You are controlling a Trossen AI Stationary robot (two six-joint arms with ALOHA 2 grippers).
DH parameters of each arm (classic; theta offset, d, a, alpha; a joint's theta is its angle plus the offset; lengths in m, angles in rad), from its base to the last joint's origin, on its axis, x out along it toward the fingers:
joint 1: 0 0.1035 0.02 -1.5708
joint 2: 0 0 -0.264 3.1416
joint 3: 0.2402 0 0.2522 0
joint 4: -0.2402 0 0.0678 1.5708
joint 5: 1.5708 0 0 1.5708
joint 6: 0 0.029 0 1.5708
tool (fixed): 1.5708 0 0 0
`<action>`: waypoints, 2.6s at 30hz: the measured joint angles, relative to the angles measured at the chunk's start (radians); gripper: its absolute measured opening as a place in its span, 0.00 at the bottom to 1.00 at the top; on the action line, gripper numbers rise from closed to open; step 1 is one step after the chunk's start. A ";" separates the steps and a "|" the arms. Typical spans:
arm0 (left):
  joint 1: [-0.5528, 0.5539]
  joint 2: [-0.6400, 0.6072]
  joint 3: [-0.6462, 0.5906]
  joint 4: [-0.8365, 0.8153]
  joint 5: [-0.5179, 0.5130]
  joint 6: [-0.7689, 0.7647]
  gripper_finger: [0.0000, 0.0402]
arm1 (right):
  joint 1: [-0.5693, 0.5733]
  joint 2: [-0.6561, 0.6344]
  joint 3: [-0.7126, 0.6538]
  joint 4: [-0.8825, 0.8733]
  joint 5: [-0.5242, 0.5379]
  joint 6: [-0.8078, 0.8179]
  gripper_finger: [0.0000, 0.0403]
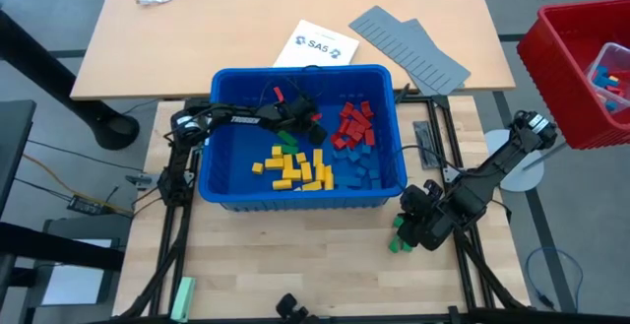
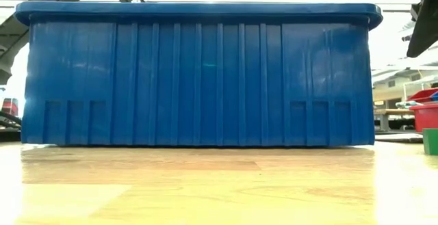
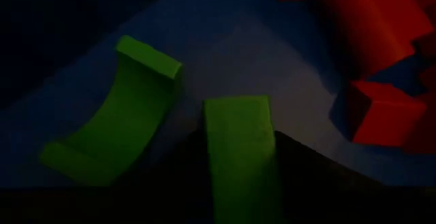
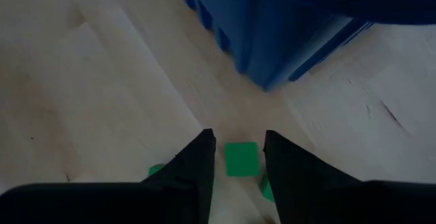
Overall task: Sort blocks
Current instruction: Remove the green block from the blue bin
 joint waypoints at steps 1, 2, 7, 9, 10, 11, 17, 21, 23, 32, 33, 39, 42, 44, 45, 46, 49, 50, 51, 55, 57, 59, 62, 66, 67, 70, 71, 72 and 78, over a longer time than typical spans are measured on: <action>0.001 0.000 0.000 -0.003 -0.007 0.012 0.37 | 0.000 -0.001 0.000 0.003 0.000 0.000 0.29; 0.001 -0.001 0.000 -0.006 -0.010 0.023 0.34 | 0.000 -0.004 0.000 0.006 -0.001 0.000 0.28; 0.005 -0.056 -0.003 -0.052 0.077 0.097 0.34 | 0.002 -0.040 0.057 0.010 -0.044 -0.023 0.24; 0.002 -0.113 -0.003 -0.054 0.125 0.106 0.34 | 0.003 -0.060 0.113 0.005 -0.047 -0.047 0.22; 0.000 -0.145 -0.002 -0.056 0.152 0.115 0.34 | 0.003 -0.070 0.144 0.005 -0.041 -0.058 0.21; -0.001 -0.175 -0.002 -0.053 0.175 0.124 0.34 | 0.002 -0.079 0.177 0.006 -0.028 -0.071 0.20; -0.003 -0.379 -0.001 -0.036 0.345 0.160 0.38 | -0.016 -0.112 0.313 0.176 0.222 -0.319 0.17; -0.006 -0.502 -0.001 0.033 0.475 0.143 0.38 | -0.064 -0.109 0.319 0.420 0.405 -0.741 0.20; -0.011 -0.545 0.000 0.078 0.526 0.115 0.37 | -0.113 -0.096 0.319 0.522 0.434 -0.955 0.25; -0.063 -0.610 0.000 0.342 0.646 -0.063 0.37 | -0.359 0.032 0.319 0.898 0.485 -1.731 0.55; -0.070 -0.610 0.000 0.378 0.656 -0.086 0.37 | -0.383 0.050 0.319 0.949 0.484 -1.804 0.58; -0.104 -0.610 0.000 0.506 0.662 -0.195 0.37 | -0.492 0.163 0.319 1.338 0.477 -2.204 0.72; -0.116 -0.610 0.000 0.549 0.661 -0.239 0.37 | -0.519 0.209 0.319 1.553 0.467 -2.391 0.77; -0.124 -0.610 0.000 0.552 0.650 -0.247 0.37 | -0.527 0.235 0.318 1.647 0.452 -2.491 0.79; -0.125 -0.611 0.000 0.552 0.648 -0.248 0.37 | -0.531 0.245 0.318 1.676 0.437 -2.531 0.80; -0.127 -0.612 0.000 0.552 0.644 -0.249 0.37 | -0.534 0.253 0.318 1.690 0.422 -2.566 0.80; -0.130 -0.611 0.000 0.550 0.632 -0.264 0.37 | -0.542 0.266 0.318 1.681 0.389 -2.604 0.81; -0.130 -0.610 0.000 0.549 0.631 -0.270 0.37 | -0.546 0.274 0.318 1.679 0.387 -2.598 0.81; -0.129 -0.610 0.000 0.547 0.631 -0.273 0.37 | -0.552 0.280 0.318 1.686 0.389 -2.595 0.81; -0.131 -0.610 -0.001 0.554 0.623 -0.274 0.37 | -0.563 0.280 0.318 1.694 0.384 -2.599 0.81; -0.131 -0.609 0.000 0.559 0.616 -0.285 0.37 | -0.567 0.280 0.318 1.702 0.377 -2.607 0.81; -0.132 -0.610 -0.001 0.568 0.615 -0.295 0.37 | -0.570 0.280 0.318 1.715 0.366 -2.632 0.81; -0.139 -0.609 0.000 0.571 0.613 -0.296 0.37 | -0.580 0.281 0.318 1.719 0.349 -2.643 0.81; -0.145 -0.606 0.000 0.571 0.614 -0.295 0.37 | -0.587 0.282 0.318 1.723 0.344 -2.644 0.78; -0.145 -0.606 0.000 0.571 0.613 -0.295 0.37 | -0.589 0.282 0.318 1.724 0.344 -2.642 0.77; -0.145 -0.606 0.000 0.573 0.616 -0.290 0.38 | -0.590 0.282 0.318 1.725 0.345 -2.633 0.69; -0.145 -0.606 0.000 0.573 0.616 -0.289 0.39 | -0.590 0.282 0.318 1.726 0.346 -2.631 0.67; -0.145 -0.606 0.000 0.573 0.616 -0.289 0.39 | -0.589 0.282 0.318 1.727 0.346 -2.631 0.67; -0.133 -0.606 0.000 0.575 0.612 -0.263 0.41 | -0.551 0.283 0.318 1.757 0.417 -2.640 0.67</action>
